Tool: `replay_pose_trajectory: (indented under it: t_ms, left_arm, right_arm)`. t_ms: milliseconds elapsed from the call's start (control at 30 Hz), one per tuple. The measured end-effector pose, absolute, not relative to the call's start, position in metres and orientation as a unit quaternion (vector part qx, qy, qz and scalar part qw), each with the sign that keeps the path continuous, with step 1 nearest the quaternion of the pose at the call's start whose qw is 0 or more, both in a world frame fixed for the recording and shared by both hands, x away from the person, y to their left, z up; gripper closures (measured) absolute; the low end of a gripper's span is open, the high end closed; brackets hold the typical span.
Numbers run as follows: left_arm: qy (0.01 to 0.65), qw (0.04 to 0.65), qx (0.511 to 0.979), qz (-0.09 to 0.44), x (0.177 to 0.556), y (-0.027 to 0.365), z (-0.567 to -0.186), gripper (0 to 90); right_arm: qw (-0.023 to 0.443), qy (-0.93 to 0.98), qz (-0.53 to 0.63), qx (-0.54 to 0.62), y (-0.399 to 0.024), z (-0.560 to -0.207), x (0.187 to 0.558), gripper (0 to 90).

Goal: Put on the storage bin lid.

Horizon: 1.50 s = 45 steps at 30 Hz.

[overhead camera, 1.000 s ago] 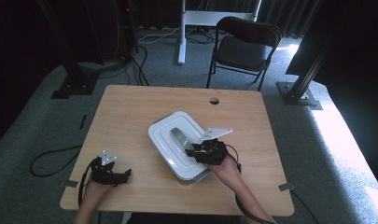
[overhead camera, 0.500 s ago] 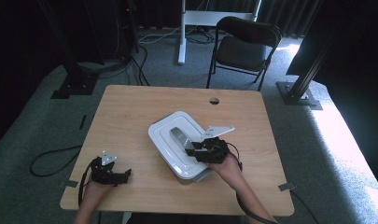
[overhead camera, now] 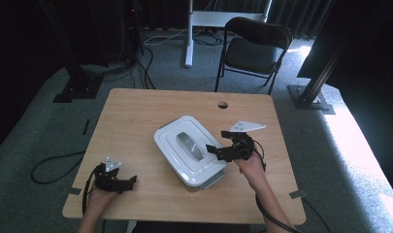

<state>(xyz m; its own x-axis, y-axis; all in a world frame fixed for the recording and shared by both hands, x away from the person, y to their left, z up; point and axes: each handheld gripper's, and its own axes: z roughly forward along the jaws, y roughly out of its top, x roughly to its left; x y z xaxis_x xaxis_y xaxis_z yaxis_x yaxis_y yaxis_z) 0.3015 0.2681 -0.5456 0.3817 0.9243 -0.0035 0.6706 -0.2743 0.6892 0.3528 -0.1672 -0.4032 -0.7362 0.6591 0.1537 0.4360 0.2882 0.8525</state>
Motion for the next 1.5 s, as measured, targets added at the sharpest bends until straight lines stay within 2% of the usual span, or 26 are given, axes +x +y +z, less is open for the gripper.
replay_pose_trajectory:
  t_ms: [500, 900, 1500]
  left_arm:
    - [0.564, 0.325, 0.731, 0.204, 0.305, 0.255, -0.529, 0.0]
    - [0.556, 0.312, 0.741, 0.212, 0.318, 0.226, -0.525, 0.0]
    - [0.53, 0.317, 0.757, 0.215, 0.338, 0.181, -0.525, 0.0]
  right_arm:
    - [0.167, 0.749, 0.481, 0.423, -0.219, -0.441, 0.399, 13.0]
    - [0.131, 0.755, 0.439, 0.47, -0.226, -0.501, 0.425, 13.0]
    - [0.089, 0.79, 0.423, 0.435, -0.2, -0.53, 0.418, 13.0]
